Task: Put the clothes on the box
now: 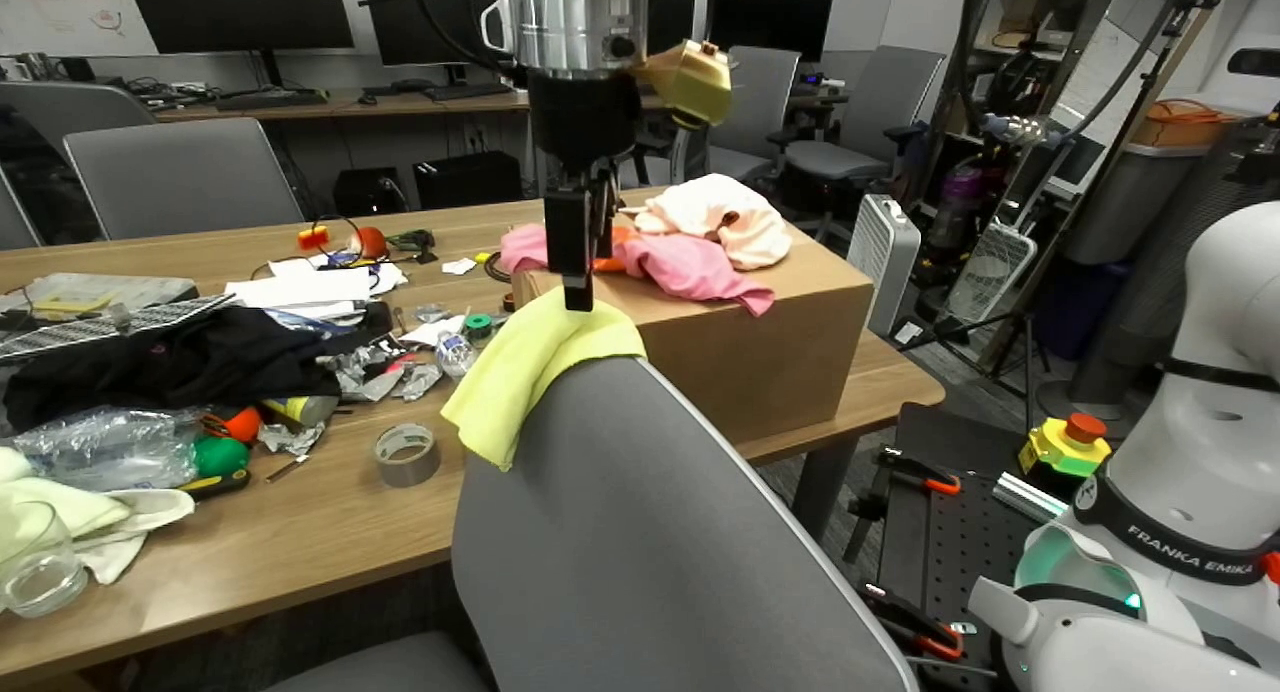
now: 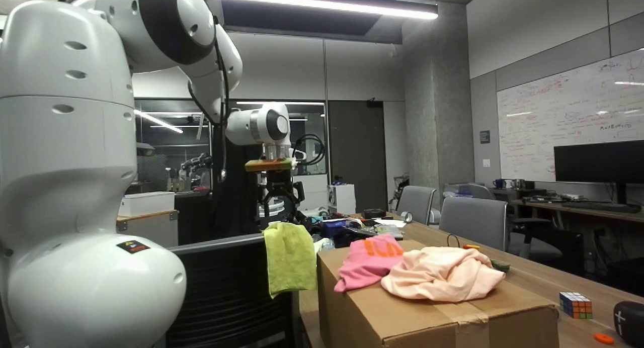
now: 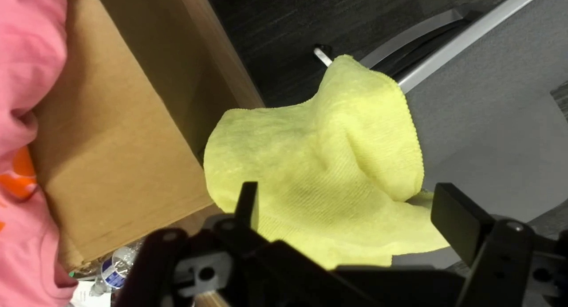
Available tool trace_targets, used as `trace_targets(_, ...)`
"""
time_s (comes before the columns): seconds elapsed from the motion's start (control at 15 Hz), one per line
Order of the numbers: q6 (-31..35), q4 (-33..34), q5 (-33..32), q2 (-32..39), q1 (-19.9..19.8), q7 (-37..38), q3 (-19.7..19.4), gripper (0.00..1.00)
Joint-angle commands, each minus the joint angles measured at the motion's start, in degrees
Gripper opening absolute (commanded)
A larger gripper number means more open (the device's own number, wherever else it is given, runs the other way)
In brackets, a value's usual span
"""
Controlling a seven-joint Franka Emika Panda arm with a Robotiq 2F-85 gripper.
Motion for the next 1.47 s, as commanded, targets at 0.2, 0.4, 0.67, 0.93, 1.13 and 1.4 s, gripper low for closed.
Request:
trace_targets(0.2, -2.37, 2.24, 1.00, 3.44, 0.83, 0.78, 0.52, 1.00)
trace_targets(0.4, -2.17, 1.94, -0.21, 4.59, 1.00, 0.48, 0.63, 1.00)
trace_targets(0.67, -1.81, 1.77, -2.56, 5.91, 1.08, -0.74, 0.56, 1.00)
trace_targets(0.93, -1.85, 1.55, -4.93, 6.27, 1.17, -1.67, 0.57, 1.00)
trace_targets(1.13, -1.63, 1.47, -5.62, 6.03, 1.36, -1.82, 0.67, 0.74)
trace_targets(1.4, -1.37, 1.26, -6.59, 5.06, 1.46, -1.59, 0.81, 0.45)
